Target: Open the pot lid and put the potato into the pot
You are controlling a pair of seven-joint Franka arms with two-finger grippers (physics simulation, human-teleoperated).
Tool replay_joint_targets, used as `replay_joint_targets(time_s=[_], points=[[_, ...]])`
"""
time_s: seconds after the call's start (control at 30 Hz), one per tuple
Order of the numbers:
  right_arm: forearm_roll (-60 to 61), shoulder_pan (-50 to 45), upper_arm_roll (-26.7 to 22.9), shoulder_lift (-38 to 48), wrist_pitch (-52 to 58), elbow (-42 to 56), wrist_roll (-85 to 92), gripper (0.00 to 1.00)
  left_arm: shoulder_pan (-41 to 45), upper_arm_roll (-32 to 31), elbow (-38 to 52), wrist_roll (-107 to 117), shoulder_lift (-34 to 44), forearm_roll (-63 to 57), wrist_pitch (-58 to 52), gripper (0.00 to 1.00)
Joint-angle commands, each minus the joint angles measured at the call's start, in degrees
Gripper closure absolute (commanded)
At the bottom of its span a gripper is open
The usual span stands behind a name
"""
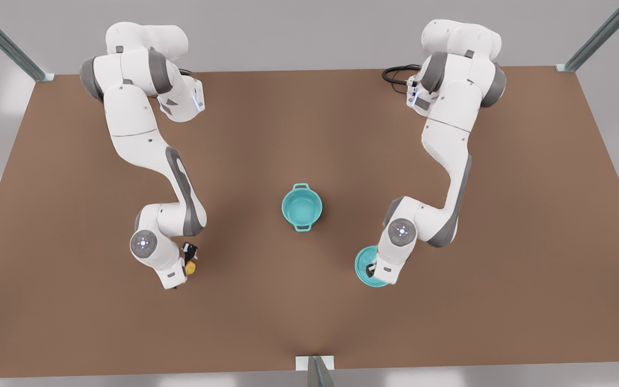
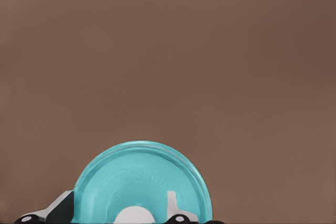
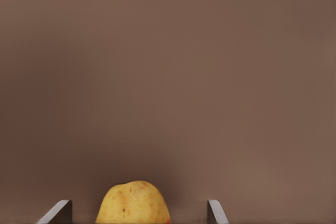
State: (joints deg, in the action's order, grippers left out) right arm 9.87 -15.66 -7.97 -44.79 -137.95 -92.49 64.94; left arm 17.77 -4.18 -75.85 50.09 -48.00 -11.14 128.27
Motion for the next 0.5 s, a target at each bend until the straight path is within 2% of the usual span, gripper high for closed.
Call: replay_joint_targets(time_s=[0.0,0.03,0.07,0.1,0.13,0.17,0.23,0.3,0.33,0.47], points=[[0.06,0.02,-0.03,-0.39,0.48,0.38,2.3,0.04,-4.67,-0.39,0.35,-35.47,5.89,1.81,-19.53,0.0],[0.06,0.19,-0.03,-0.83,0.4,0.29,2.39,0.04,-11.78,-0.3,0.35,-48.67,10.72,10.86,-28.58,0.0],[0.06,0.19,-0.03,-0.83,0.31,0.29,2.39,0.04,-13.9,-0.3,0.17,-48.86,16.59,11.93,-34.38,0.0],[0.06,0.19,-0.03,-0.92,0.13,0.03,2.39,0.04,-13.82,-0.22,-5.51,-45.96,27.3,11.23,-34.76,0.0],[0.15,0.28,-0.12,-1.18,-0.13,-0.15,2.39,0.04,-13.82,-0.22,-24.8,-45.78,41.18,11.14,-17.95,0.0],[0.15,0.28,-0.12,-1.36,-0.13,-0.23,2.39,0.04,-14.52,0.14,-24.09,-45.6,41.41,10.87,-14.18,0.0],[0.15,0.28,-0.12,-1.62,-0.13,-0.23,2.48,0.08,-13.55,-3.29,-21.72,-37.96,41.84,10.7,-20.06,0.0],[0.06,0.28,-0.12,-1.53,0.4,-0.23,2.48,0.12,-18.21,-2.06,-17.06,-47.17,40.62,13.24,-23.67,0.0],[0.06,0.28,-0.12,-1.44,0.48,-0.23,2.48,0.14,-18.92,-2.06,-16.09,-51.05,41.32,18.34,-30.26,0.0],[0.06,0.28,-0.12,-1.27,1.63,-0.15,2.56,0.21,-18.92,-2.24,-15.65,-51.67,41.4,17.55,-28.07,0.0]])
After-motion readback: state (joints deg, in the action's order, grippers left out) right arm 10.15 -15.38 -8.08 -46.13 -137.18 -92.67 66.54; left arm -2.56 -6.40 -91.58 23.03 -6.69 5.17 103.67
